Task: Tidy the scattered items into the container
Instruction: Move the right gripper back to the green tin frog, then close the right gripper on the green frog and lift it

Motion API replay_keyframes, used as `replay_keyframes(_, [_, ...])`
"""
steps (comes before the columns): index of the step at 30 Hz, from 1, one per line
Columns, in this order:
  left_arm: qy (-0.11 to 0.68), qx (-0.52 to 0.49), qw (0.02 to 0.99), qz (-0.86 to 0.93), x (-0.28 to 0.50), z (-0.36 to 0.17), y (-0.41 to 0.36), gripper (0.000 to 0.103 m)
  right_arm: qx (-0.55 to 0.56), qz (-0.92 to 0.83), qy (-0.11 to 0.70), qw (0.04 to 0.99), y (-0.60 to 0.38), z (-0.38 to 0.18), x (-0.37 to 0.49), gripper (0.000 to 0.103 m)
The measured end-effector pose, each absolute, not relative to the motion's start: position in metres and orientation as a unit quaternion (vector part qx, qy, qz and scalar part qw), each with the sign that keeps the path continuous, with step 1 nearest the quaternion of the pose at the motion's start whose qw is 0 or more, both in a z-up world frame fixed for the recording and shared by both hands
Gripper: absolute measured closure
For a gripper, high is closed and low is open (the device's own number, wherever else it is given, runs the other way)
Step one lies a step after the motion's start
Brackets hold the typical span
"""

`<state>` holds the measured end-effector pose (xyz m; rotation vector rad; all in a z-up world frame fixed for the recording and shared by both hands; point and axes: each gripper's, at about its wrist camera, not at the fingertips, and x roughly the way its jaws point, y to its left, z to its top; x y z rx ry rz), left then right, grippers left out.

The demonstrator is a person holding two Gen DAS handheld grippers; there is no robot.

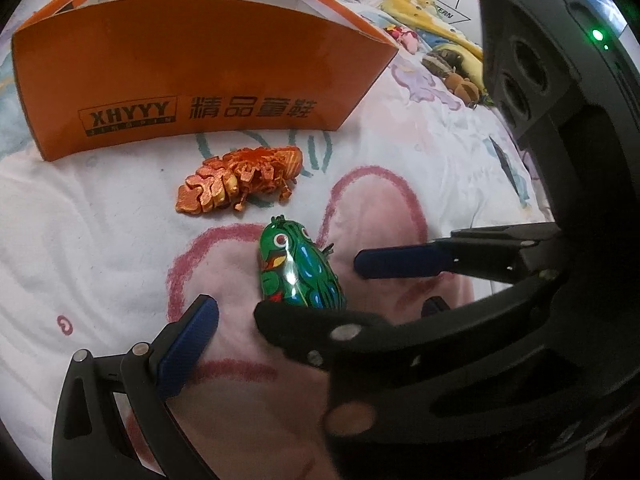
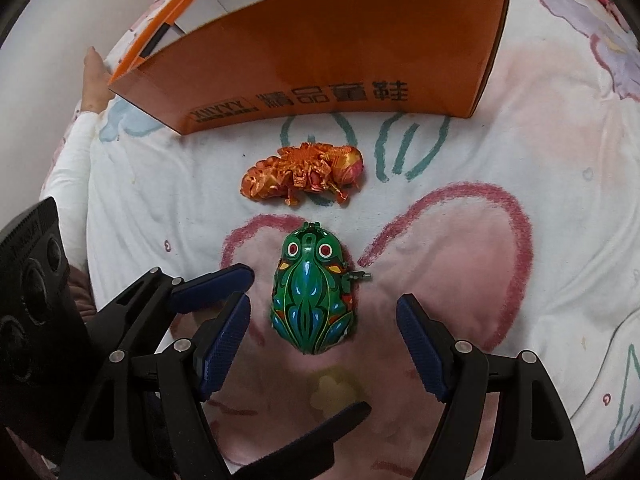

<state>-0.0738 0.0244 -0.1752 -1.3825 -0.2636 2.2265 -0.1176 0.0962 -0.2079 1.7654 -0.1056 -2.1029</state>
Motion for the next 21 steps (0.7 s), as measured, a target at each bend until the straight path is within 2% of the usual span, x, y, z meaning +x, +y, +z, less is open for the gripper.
replay_keyframes(3, [-0.096,-0.510,0.253,0.817,-0.078,-0.178,0.026,0.001,0.630,-0.751,-0.034,0.194,0.096,-0.210,-0.119,0.031])
replay_keyframes(6, [-0.103,-0.514,0.245,0.815,-0.083,-0.183,0.023,0.010,0.634,-0.748,-0.034,0.192,0.096,-0.214,-0.121,0.032])
replay_keyframes(10, [-0.108,-0.515,0.243,0.815,-0.086,-0.185,0.019,0.014,0.634,-0.748,-0.025,0.194,0.096,-0.216,-0.121,0.040])
replay_keyframes(14, [-0.106,-0.517,0.238,0.815,-0.092,-0.190,0.014,0.026,0.636,-0.746,-0.023,0.195,0.094,-0.218,-0.122,0.041])
replay_keyframes(16, [-0.109,-0.520,0.238,0.813,-0.095,-0.192,0.011,0.031,0.636,-0.746,-0.019,0.199,0.092,-0.218,-0.122,0.047])
replay_keyframes(21, [-0.103,-0.522,0.236,0.813,-0.089,-0.192,0.008,0.042,0.638,-0.744,-0.013,0.200,0.088,-0.220,-0.122,0.052])
